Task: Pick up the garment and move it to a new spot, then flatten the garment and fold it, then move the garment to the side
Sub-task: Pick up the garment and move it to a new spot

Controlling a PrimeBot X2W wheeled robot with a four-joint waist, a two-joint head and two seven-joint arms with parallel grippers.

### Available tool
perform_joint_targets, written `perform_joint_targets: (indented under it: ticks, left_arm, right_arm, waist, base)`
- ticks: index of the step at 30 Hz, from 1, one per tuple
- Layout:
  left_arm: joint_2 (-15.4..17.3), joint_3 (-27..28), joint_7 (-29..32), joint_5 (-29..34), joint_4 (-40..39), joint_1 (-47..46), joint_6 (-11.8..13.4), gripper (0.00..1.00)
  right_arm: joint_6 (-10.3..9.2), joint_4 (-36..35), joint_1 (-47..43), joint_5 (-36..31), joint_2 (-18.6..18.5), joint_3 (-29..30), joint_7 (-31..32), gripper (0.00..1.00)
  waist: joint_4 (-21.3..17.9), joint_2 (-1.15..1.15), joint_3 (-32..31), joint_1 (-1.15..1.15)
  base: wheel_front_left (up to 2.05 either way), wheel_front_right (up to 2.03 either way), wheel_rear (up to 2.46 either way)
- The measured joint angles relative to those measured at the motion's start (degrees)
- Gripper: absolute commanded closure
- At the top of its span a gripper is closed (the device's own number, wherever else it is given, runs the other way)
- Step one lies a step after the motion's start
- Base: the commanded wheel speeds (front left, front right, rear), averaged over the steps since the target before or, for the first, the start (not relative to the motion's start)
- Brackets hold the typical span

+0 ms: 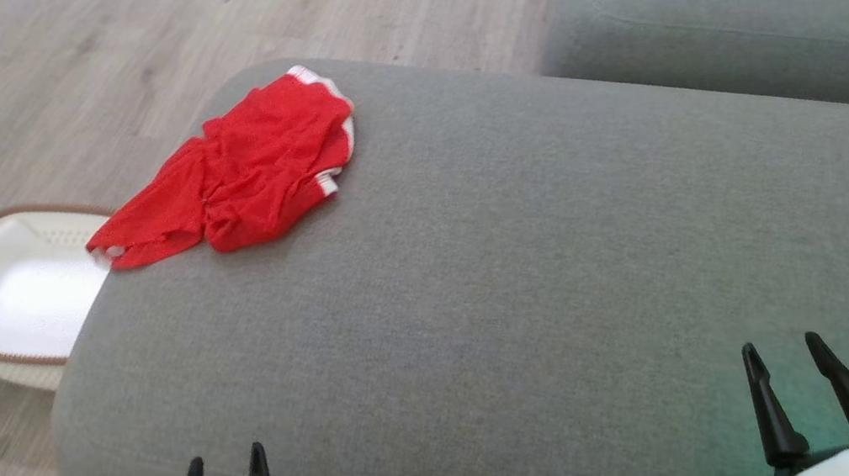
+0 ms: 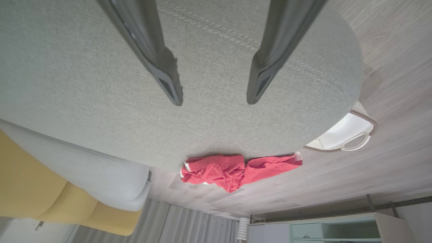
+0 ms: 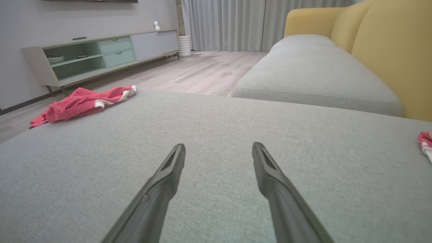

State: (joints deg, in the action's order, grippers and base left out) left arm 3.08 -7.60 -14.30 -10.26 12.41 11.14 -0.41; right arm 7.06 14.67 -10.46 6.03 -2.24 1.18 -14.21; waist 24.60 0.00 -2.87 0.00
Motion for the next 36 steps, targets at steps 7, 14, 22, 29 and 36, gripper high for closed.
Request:
perform_joint_targets:
  ticks: [7, 14, 22, 29, 36]
  left_arm:
    - [-0.1, 2.5, 0.0, -1.1, -2.2, -1.3, 0.0, 0.0]
    - [1.1, 8.9, 0.0, -3.7, -1.5, -13.7, -0.6, 0.0]
    - [5.8, 10.2, 6.7, -6.2, 11.6, -38.3, -2.2, 0.0]
    - [6.4, 8.4, 14.0, -6.1, 30.8, -54.4, -2.6, 0.0]
    - [6.5, 6.0, 17.1, -5.8, 45.3, -61.6, -3.9, 0.03]
  right_arm:
    - [0.0, -0.1, 0.9, -1.5, 0.0, 0.2, 0.0, 0.0]
    - [0.0, -2.4, 6.6, -7.2, 0.0, 2.5, 0.0, 0.0]
    - [0.0, -8.5, 11.1, -14.4, -0.2, 6.0, 2.4, 0.0]
    - [0.0, -14.8, 11.5, -15.4, -2.5, 5.8, 6.0, 0.0]
    - [0.0, -18.9, 12.6, -15.0, -3.5, 5.8, 8.2, 0.0]
  waist:
    - [-0.4, 0.0, 2.7, 0.0]
    - [-3.5, 0.0, 10.5, 0.0]
    - [-5.7, 0.0, 22.3, 0.0]
    - [-6.4, -0.01, 29.8, 0.0]
    - [-8.7, -0.01, 32.1, 0.0]
  base:
    - [0.0, 0.0, 0.0]
    - [0.0, 0.0, 0.0]
    - [0.0, 0.0, 0.0]
    - [0.0, 0.0, 0.0]
    - [0.0, 0.0, 0.0]
